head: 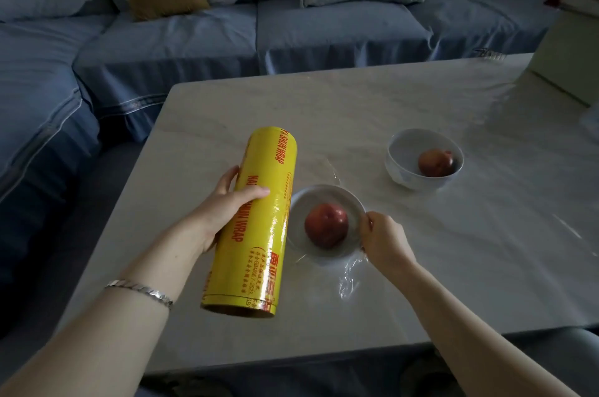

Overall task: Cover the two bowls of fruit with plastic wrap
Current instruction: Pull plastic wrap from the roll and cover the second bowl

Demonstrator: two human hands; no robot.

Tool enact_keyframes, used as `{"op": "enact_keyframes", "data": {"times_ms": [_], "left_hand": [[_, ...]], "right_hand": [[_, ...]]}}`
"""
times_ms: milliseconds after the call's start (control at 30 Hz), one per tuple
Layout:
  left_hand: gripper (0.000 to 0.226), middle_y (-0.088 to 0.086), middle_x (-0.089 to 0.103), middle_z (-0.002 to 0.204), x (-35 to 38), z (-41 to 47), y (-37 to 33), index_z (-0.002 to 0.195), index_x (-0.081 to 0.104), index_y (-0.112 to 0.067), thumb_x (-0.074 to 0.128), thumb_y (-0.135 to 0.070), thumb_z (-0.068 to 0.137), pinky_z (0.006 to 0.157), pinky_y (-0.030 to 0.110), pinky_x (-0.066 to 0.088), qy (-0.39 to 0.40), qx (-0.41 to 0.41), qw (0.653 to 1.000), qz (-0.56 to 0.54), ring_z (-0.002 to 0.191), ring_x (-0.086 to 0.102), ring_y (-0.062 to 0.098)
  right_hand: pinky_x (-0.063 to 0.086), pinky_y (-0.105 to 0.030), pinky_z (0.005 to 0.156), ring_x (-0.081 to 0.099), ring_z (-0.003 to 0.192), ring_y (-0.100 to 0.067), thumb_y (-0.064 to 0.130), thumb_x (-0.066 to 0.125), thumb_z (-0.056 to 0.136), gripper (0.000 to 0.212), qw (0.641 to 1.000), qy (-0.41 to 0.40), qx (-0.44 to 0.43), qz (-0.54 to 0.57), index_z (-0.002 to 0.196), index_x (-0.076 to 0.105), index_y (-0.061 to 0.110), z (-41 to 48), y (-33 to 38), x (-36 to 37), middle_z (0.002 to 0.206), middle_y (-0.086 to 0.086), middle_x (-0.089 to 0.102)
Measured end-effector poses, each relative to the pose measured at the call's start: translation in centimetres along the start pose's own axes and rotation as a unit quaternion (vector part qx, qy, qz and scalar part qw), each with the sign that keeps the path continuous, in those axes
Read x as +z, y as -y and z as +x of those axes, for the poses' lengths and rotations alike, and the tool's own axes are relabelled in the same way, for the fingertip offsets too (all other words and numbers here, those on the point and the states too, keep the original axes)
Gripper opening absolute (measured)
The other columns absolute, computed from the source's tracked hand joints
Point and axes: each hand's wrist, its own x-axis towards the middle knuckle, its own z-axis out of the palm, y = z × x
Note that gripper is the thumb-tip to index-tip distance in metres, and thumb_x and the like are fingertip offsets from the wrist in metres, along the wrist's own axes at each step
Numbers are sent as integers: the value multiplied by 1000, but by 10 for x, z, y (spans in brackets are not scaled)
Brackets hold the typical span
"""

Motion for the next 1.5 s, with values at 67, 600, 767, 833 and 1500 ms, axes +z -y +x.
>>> {"op": "enact_keyframes", "data": {"times_ms": [67,600,767,833,1500], "left_hand": [[95,-3,59,107,2,0,1,142,23,-36,75,-37,62,64,31,51,-23,23,999,26,86,64,19],[100,15,36,115,27,-18,55,143,-9,-47,60,-65,72,86,39,46,-202,-35,910,362,94,57,39],[100,17,39,117,31,-19,59,143,-12,-46,57,-68,73,86,38,44,-217,-25,900,377,97,54,39],[97,19,42,119,30,-19,59,142,-11,-48,55,-69,74,89,39,42,-218,-32,903,368,101,52,39],[83,16,40,118,50,-19,56,143,-11,-45,44,-65,84,86,38,42,-238,-23,900,365,104,49,35]], "right_hand": [[34,-27,58,49,65,-29,15,39,91,33,1000,9,4,-13,58,44,12,1,2,0,69,-11,57],[42,-40,88,52,110,-37,16,43,90,24,990,-4,-13,-140,110,57,13,3,7,-24,111,-15,56],[1,-47,115,2,144,-29,70,43,73,77,958,56,-187,-211,141,24,41,-10,50,4,157,-1,10],[-5,-56,113,-8,144,-33,82,37,68,85,926,114,-195,-303,142,15,46,-8,51,17,158,1,0],[17,-52,110,13,141,-24,82,19,50,91,907,95,-195,-361,134,26,50,3,37,4,150,10,22]]}}
